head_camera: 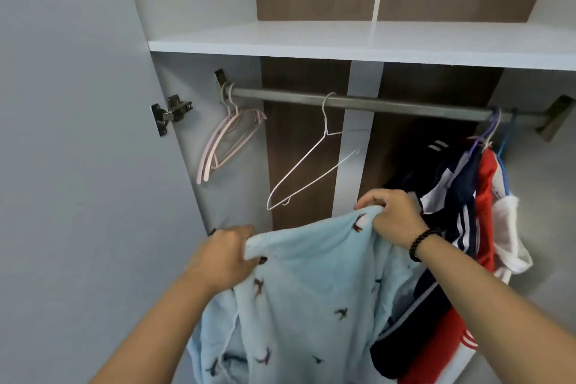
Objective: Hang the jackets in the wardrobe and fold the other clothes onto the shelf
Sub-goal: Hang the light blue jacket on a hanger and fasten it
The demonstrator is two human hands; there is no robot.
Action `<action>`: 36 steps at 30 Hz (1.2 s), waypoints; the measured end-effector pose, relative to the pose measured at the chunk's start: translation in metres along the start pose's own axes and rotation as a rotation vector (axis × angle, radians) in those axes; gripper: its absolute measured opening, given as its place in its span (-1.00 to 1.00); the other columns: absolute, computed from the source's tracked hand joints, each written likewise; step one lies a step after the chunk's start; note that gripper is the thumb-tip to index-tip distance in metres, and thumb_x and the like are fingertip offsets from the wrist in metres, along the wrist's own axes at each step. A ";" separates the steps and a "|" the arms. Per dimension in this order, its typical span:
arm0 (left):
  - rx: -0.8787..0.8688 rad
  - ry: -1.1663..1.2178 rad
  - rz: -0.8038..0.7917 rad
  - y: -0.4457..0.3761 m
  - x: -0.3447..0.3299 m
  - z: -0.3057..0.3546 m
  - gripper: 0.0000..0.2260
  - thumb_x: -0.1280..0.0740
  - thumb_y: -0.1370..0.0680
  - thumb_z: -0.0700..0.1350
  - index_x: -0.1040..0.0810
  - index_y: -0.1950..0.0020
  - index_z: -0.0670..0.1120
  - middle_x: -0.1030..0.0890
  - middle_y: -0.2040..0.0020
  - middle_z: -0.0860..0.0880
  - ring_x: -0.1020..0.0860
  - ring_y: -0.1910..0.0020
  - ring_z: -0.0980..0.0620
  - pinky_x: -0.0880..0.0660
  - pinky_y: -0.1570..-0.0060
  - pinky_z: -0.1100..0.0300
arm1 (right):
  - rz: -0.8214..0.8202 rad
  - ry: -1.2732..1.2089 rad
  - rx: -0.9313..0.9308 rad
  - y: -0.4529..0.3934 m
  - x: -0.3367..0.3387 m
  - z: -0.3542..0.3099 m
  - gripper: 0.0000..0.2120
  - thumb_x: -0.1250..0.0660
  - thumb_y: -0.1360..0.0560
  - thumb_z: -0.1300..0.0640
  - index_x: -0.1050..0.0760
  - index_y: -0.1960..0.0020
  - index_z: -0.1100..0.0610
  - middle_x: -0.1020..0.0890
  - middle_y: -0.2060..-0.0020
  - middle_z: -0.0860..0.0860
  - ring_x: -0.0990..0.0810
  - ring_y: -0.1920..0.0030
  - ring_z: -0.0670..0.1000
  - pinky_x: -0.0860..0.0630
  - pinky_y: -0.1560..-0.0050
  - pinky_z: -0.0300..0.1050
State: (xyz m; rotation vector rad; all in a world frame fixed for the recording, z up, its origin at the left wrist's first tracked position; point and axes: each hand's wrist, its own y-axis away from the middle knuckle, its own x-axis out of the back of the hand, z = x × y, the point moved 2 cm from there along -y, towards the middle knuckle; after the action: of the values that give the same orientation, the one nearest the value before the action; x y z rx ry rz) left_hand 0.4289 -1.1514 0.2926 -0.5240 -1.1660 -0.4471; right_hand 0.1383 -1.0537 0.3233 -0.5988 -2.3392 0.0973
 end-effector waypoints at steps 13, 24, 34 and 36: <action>0.387 0.533 -0.348 -0.018 0.013 -0.043 -0.62 -0.64 -0.25 -0.06 -0.54 0.07 0.02 -0.65 0.23 0.17 -0.60 0.23 0.28 -0.40 0.30 0.49 | -0.261 0.238 -0.113 -0.085 -0.068 0.051 -0.75 -0.31 -0.35 0.35 -0.53 0.27 0.00 -0.61 0.16 -0.01 -0.55 0.13 0.00 -0.49 0.16 -0.17; 0.354 0.355 0.222 -0.053 0.020 -0.047 -0.77 -0.26 -0.52 -0.26 -0.56 -0.05 0.05 -0.65 0.05 0.11 -0.59 0.04 0.06 -0.40 0.10 0.30 | -0.201 -0.459 -0.304 -0.139 -0.114 0.001 -0.59 -0.30 -0.45 0.45 -0.39 -0.28 0.31 -0.58 -0.05 0.20 -0.57 -0.06 0.12 -0.49 -0.10 -0.06; 0.603 1.098 0.236 -0.078 0.021 -0.061 -0.90 -0.47 -0.42 -0.29 -0.68 0.10 -0.15 -0.71 0.20 -0.06 -0.64 0.20 0.02 -0.59 0.09 0.10 | 0.067 -1.187 -0.694 -0.213 -0.114 -0.033 -0.97 -0.25 -0.57 0.25 -0.45 0.05 0.19 -0.56 0.02 0.11 -0.53 -0.22 0.14 -0.32 -0.36 0.15; 0.607 1.137 0.231 -0.079 0.025 -0.073 -0.86 -0.48 -0.42 -0.27 -0.69 0.05 -0.14 -0.72 0.14 -0.08 -0.67 0.14 -0.02 -0.60 0.02 0.08 | 0.215 -1.188 -0.728 -0.217 -0.111 -0.034 -0.93 -0.17 -0.60 0.31 -0.43 -0.02 0.25 -0.51 0.17 0.09 -0.60 -0.02 0.09 -0.48 -0.24 0.12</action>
State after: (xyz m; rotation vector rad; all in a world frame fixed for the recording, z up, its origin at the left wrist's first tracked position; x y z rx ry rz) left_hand 0.4449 -1.2594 0.3068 0.1586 -0.0960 -0.1126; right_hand 0.1462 -1.2990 0.3297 -1.4388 -3.4480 -0.4444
